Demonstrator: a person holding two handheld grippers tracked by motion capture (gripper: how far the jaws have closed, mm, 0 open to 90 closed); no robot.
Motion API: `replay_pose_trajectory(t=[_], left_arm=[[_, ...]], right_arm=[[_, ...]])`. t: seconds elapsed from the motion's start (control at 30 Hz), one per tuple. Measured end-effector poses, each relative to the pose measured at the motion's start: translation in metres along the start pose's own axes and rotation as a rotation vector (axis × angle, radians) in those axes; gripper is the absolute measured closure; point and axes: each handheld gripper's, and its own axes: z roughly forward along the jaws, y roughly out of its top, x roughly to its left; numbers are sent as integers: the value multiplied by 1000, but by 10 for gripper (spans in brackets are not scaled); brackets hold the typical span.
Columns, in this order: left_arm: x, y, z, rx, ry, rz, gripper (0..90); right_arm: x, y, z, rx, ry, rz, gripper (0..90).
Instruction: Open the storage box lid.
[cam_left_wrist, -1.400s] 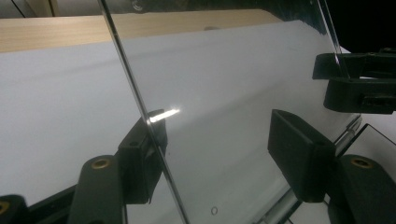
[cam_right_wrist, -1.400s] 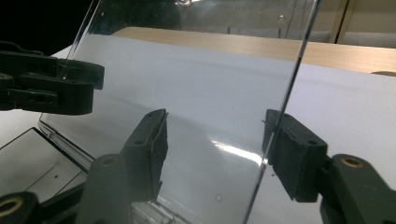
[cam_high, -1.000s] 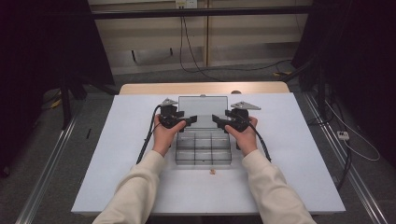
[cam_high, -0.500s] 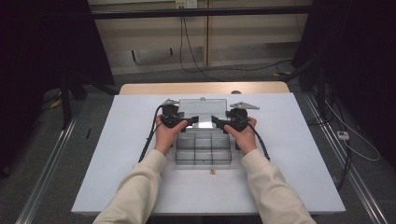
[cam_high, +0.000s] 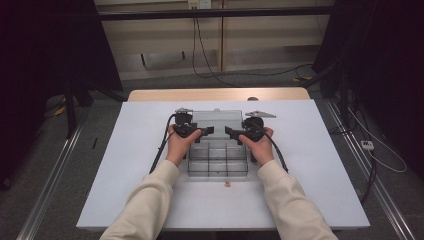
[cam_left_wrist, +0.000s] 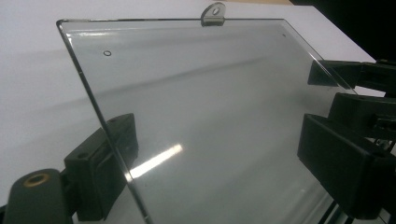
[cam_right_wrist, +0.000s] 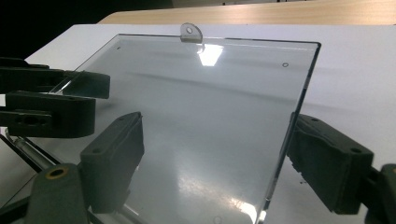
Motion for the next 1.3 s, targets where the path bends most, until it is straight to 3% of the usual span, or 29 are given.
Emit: replay_pose_trajectory(t=[0.27, 0.47, 0.9, 1.3], left_arm=[[0, -1, 1, 23, 2, -19, 91], [2, -3, 2, 48, 10, -48, 49], [1, -2, 0, 61, 16, -56, 49], [1, -1, -5, 104, 26, -63, 47]], right_arm=[[-1, -2, 2, 23, 13, 31, 153], [0, -2, 2, 35, -4, 16, 121], [0, -3, 2, 43, -1, 12, 114], [1, -1, -2, 41, 0, 0, 131]])
